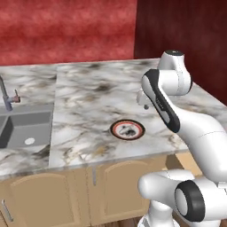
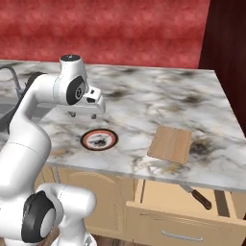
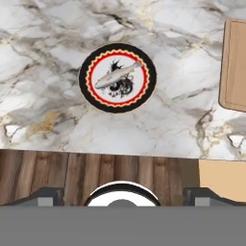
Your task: Pick up the knife from the drawer and place it on the cutting board. Then place the meat from the plate to the cutting board.
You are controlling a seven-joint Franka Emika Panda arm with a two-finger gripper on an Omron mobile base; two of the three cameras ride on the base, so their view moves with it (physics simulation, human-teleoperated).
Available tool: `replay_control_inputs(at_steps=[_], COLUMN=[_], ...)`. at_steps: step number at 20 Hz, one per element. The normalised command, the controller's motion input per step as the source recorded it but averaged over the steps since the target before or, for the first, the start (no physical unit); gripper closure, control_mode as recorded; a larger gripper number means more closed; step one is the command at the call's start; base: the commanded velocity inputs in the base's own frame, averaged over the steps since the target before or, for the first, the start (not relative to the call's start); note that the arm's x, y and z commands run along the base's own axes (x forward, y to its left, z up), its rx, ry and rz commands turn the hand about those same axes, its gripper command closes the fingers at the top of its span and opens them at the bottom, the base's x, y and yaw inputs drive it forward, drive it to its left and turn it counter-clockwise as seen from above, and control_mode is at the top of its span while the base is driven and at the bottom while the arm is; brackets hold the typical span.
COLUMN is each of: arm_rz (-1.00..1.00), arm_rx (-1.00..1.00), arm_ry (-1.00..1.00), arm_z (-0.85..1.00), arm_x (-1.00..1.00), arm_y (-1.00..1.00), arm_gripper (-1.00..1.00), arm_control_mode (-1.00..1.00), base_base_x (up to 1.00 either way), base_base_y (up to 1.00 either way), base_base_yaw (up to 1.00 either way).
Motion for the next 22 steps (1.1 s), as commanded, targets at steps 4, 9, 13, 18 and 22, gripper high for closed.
replay_control_inputs(at_steps=[4,9,13,18,22], arm_rz=[0.00,0.00,0.00,0.00,0.00], arm_rx=[0.00,0.00,0.00,0.00,0.00], arm_ry=[0.00,0.00,0.00,0.00,0.00], arm_z=[0.00,0.00,0.00,0.00,0.00], arm_x=[0.00,0.00,0.00,0.00,0.00], arm_y=[0.00,0.00,0.00,0.00,0.00], arm_gripper=[-1.00,-1.00,-1.00,-1.00,-1.00], arm_control_mode=[1.00,1.00,1.00,1.00,1.00], base_base_x=[0.16,0.29,0.60,0.51,0.24], base_base_y=[0.52,0.46,0.16,0.03,0.00], base_base_yaw=[0.00,0.00,0.00,0.00,-0.05])
